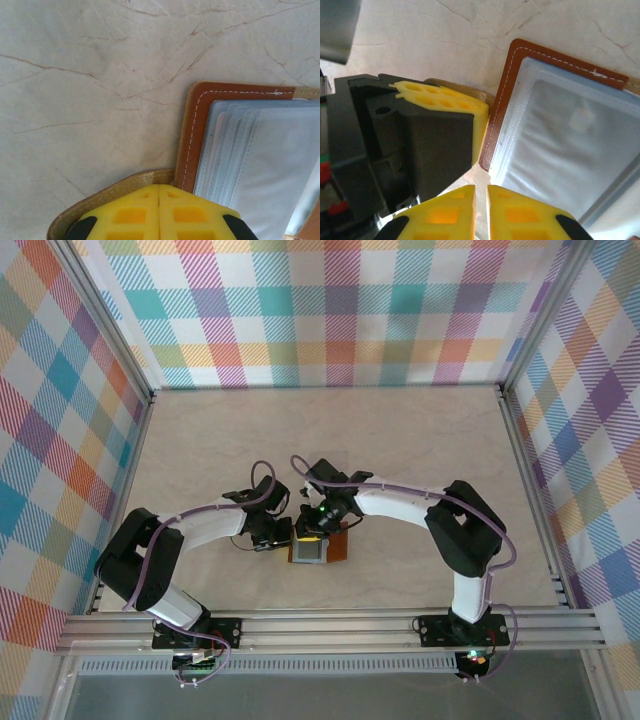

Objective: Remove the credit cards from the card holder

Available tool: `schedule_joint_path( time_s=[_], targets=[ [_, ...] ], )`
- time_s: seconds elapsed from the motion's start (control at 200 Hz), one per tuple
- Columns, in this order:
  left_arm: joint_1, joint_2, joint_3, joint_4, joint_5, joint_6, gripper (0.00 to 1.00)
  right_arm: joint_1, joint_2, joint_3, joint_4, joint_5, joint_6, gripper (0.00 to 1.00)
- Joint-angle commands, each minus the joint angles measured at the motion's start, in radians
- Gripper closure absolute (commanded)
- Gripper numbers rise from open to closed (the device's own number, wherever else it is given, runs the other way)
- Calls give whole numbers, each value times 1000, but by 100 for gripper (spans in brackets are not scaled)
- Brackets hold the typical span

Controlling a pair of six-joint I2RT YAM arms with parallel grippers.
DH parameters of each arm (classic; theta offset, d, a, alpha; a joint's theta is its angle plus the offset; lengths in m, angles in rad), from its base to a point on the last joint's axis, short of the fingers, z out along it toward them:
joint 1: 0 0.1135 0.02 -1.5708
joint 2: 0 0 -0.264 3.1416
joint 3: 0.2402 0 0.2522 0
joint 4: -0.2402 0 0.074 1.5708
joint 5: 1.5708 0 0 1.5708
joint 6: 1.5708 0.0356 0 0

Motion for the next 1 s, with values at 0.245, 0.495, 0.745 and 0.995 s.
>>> schedule_joint_path(
  time_s=[0.245, 0.495, 0.745, 0.995],
  targets=[
    [6, 10, -38, 10, 8, -3, 93, 17, 93, 55, -13, 32, 37, 88],
    [5, 9, -33, 4, 9, -1, 93, 17, 124, 46, -53, 60, 36, 86],
    [6, 18, -23, -6, 7, 6, 93, 21, 86, 50, -176, 166, 6, 75],
    [7, 30, -17, -6, 5, 8, 93, 31, 57, 77, -323, 293, -23, 62]
  ],
)
